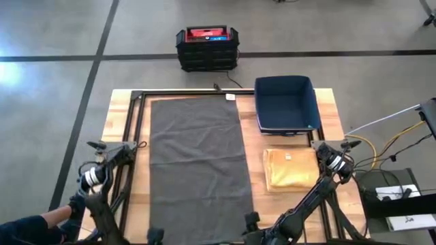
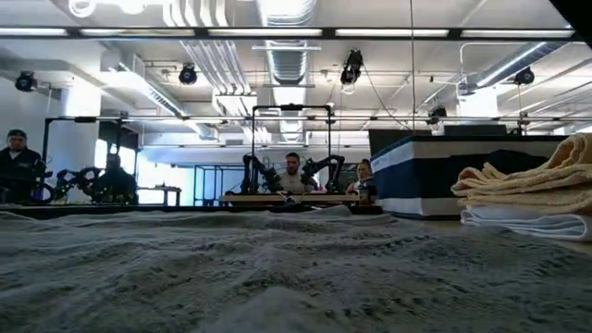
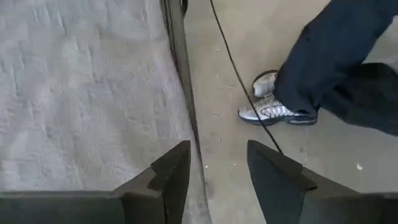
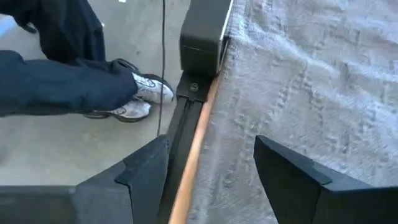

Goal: Fold towel
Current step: Fold the gray towel

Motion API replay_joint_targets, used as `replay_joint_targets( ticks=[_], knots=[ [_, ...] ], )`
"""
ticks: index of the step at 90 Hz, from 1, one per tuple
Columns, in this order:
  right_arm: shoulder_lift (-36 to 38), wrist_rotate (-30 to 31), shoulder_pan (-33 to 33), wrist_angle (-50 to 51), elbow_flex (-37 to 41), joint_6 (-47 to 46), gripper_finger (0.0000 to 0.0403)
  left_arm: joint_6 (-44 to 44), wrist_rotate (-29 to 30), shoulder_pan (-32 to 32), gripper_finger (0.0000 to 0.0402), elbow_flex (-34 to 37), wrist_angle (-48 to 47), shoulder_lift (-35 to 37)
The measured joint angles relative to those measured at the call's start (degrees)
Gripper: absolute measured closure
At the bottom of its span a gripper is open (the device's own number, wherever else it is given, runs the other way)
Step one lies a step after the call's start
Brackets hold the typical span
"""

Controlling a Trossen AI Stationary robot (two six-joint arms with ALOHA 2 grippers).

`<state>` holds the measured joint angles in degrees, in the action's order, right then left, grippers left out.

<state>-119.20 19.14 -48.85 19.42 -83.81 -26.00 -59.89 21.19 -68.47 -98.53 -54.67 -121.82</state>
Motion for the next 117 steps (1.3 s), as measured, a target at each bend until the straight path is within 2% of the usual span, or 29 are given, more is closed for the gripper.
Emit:
replay_joint_targets(
  ticks=[36, 47, 61, 80, 96, 109, 117],
  knots=[
    [-1.30, 0.32, 0.43, -0.82, 0.02, 0.66, 0.0137, -5.17, -1.22, -2.12, 0.0212, 4.30, -1.60, -1.85],
    [-3.21, 0.06, 0.51, -2.15, 0.02, 0.45, 0.0137, -5.28, -1.22, -2.22, 0.0219, 6.78, -0.20, -1.88],
    [-4.41, 0.24, 0.51, -1.22, 0.04, -1.37, 0.0155, -5.69, -0.91, -2.27, 0.0247, 9.01, 2.30, -1.67],
    [-4.66, 2.98, 0.84, 5.28, -0.17, -3.59, 0.0208, -5.65, -0.92, -2.31, 0.0311, 10.30, 4.26, -1.55],
    [-4.59, 3.80, 0.84, 7.41, -0.18, -2.56, 0.0291, -5.32, -0.94, -2.31, 0.0385, 9.95, 4.93, -1.59],
    [-4.35, 3.82, 0.90, 8.23, -0.31, -2.47, 0.0379, -5.36, -1.00, -2.29, 0.0395, 9.96, 4.71, -0.51],
    [-4.07, 3.18, 0.90, 10.40, -1.79, -2.70, 0.0395, -5.40, 0.31, -2.17, 0.0400, 10.43, 1.91, 1.48]
  ],
)
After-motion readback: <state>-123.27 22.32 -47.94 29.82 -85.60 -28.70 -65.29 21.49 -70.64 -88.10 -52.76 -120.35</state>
